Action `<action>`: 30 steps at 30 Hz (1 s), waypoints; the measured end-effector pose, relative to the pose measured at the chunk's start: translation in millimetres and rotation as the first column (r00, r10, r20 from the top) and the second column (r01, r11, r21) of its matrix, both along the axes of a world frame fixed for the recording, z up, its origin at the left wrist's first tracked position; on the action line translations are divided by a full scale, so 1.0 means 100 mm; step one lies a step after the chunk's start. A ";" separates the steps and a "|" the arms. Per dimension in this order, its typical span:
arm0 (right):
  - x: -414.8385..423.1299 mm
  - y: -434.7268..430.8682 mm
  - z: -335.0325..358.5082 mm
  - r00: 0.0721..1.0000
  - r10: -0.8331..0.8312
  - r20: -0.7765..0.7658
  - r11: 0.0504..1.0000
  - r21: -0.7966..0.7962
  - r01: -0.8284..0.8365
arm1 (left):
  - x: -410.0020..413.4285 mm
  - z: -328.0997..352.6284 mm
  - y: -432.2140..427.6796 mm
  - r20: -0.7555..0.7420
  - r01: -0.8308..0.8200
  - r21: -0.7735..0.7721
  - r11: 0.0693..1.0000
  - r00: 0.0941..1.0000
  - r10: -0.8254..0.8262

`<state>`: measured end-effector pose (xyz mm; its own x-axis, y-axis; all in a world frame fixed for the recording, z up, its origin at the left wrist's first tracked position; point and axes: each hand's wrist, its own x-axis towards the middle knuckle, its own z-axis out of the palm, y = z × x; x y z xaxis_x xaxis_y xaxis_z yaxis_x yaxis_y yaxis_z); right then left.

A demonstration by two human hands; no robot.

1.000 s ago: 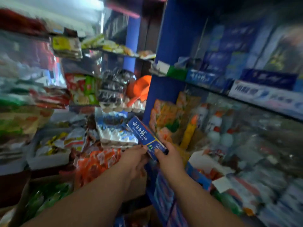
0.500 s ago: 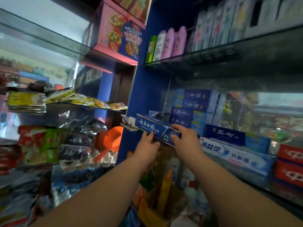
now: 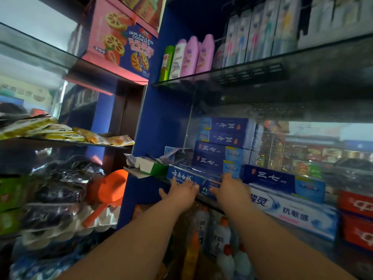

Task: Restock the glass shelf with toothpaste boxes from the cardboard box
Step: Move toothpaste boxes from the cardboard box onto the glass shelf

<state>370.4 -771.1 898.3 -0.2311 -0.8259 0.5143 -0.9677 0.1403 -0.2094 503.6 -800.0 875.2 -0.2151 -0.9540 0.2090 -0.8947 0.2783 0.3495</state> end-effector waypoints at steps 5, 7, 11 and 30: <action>-0.05 -0.18 -0.08 0.999 0.037 -0.001 0.998 -0.058 -0.037 | -0.10 0.06 -0.19 0.068 -0.012 0.026 1.000 0.998 0.010; -0.09 -0.26 -0.10 0.998 0.061 0.035 0.997 -0.059 -0.059 | -0.12 0.04 -0.22 0.078 -0.015 0.023 1.000 0.997 0.013; -0.14 -0.39 -0.16 0.996 0.083 -0.014 0.996 -0.027 -0.083 | -0.13 -0.02 -0.16 0.195 -0.049 -0.056 0.997 0.979 0.059; 0.43 0.34 -0.40 0.870 0.385 -0.309 0.887 -0.136 -0.441 | 0.43 -0.35 0.44 -0.523 -0.069 -0.129 0.989 0.852 -0.008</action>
